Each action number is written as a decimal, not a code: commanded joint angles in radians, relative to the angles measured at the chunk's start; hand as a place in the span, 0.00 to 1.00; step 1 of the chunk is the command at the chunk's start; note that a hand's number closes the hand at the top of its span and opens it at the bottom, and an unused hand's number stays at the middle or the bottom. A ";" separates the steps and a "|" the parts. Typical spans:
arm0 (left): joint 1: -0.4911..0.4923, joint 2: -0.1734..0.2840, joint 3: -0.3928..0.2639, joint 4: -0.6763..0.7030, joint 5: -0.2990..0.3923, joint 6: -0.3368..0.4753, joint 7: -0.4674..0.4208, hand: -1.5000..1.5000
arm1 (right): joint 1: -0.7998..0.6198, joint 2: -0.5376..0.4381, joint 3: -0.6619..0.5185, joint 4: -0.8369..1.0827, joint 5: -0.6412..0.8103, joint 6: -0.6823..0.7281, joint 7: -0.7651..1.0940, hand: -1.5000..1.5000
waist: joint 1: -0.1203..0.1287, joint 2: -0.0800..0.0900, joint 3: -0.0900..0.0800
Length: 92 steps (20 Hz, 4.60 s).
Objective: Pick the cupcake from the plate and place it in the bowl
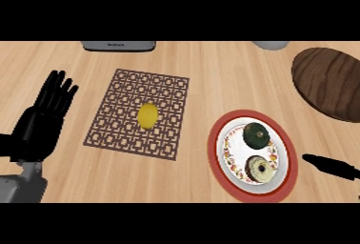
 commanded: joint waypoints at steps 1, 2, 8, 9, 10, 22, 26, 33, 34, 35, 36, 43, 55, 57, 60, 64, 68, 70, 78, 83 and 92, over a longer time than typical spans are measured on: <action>-0.010 -0.022 -0.022 -0.005 -0.006 0.002 0.003 0.50 | -0.033 -0.136 0.094 -0.021 -0.007 0.231 0.247 0.00 | 0.026 0.004 -0.001; 0.005 0.006 0.002 0.004 0.012 -0.032 -0.004 0.50 | -0.002 -0.148 0.131 -0.025 -0.041 0.316 0.260 0.00 | 0.033 0.005 -0.002; -0.025 -0.019 -0.021 0.015 0.007 -0.035 0.001 0.50 | -0.173 -0.195 0.189 -0.145 -0.282 0.683 0.575 0.00 | 0.053 0.007 0.001; 0.010 -0.037 -0.043 0.000 -0.017 -0.016 -0.015 0.50 | -0.202 -0.215 0.179 -0.186 -0.320 0.718 0.642 0.00 | 0.042 0.000 0.003; -0.016 -0.020 -0.006 0.041 0.004 -0.034 -0.014 0.50 | -0.272 -0.195 0.185 -0.207 -0.338 0.725 0.721 0.00 | 0.038 0.003 0.003; 0.001 -0.024 0.027 0.002 -0.005 -0.029 0.032 0.50 | -0.473 -0.061 0.265 -0.152 -0.368 0.617 0.938 0.00 | 0.003 -0.005 0.008; 0.017 -0.032 0.048 0.008 -0.004 -0.047 -0.006 0.50 | -0.434 -0.061 0.289 -0.229 -0.347 0.566 0.972 0.00 | -0.005 -0.008 0.007; 0.006 -0.057 0.034 -0.025 -0.028 -0.009 0.043 0.50 | -0.360 -0.067 0.338 -0.194 -0.186 0.533 0.852 0.00 | -0.008 -0.007 0.008; 0.020 -0.053 0.054 0.056 -0.027 -0.070 -0.035 0.50 | -0.346 -0.039 0.374 -0.237 -0.138 0.485 0.882 0.00 | -0.014 -0.006 0.007; -0.016 -0.022 0.080 0.055 0.000 -0.082 0.015 0.50 | -0.362 -0.003 0.381 -0.194 -0.121 0.483 0.876 0.00 | -0.009 -0.004 0.008; 0.009 -0.071 0.041 0.022 -0.042 -0.034 -0.006 0.50 | -0.385 0.006 0.378 -0.179 -0.106 0.496 0.886 0.00 | -0.005 -0.005 0.008; 0.048 -0.065 0.068 0.012 -0.034 -0.086 -0.018 0.50 | -0.338 0.049 0.361 -0.135 -0.049 0.520 0.831 0.00 | -0.002 -0.004 0.008; 0.014 -0.060 0.113 -0.002 -0.032 -0.116 0.043 0.50 | -0.278 0.110 0.357 -0.098 -0.026 0.590 0.799 0.00 | -0.007 -0.005 0.008; -0.011 -0.076 0.119 0.113 -0.050 -0.153 -0.026 0.50 | -0.329 0.166 0.359 -0.035 -0.007 0.582 0.815 0.00 | -0.008 -0.003 0.008; -0.012 -0.100 0.098 -0.009 -0.073 -0.073 0.053 0.50 | -0.297 0.100 0.353 -0.021 -0.007 0.682 0.693 1.00 | -0.008 -0.005 0.009; 0.036 -0.068 0.134 0.005 -0.052 -0.139 0.031 0.50 | -0.348 0.164 0.415 0.003 0.056 0.685 0.728 1.00 | -0.001 -0.005 0.008; -0.011 -0.101 0.138 0.070 -0.068 -0.143 0.014 0.50 | -0.393 0.170 0.376 0.048 0.066 0.750 0.696 1.00 | -0.006 -0.003 0.008; 0.019 -0.100 0.150 0.052 -0.073 -0.148 -0.001 0.50 | -0.369 0.135 0.370 0.033 0.058 0.785 0.664 1.00 | -0.007 -0.004 0.008; 0.043 -0.118 0.105 0.000 -0.078 -0.119 0.037 0.50 | -0.381 -0.221 0.550 -0.156 0.237 0.948 -0.196 1.00 | -0.009 -0.012 0.016; 0.045 -0.097 0.132 -0.057 -0.074 -0.093 0.073 0.50 | -0.274 -0.393 0.471 -0.114 0.335 0.745 -0.596 1.00 | -0.032 -0.012 0.015; 0.047 -0.103 0.153 0.015 -0.075 -0.135 0.030 0.50 | -0.201 -0.529 0.073 0.009 0.113 0.589 -0.786 1.00 | -0.040 -0.008 0.009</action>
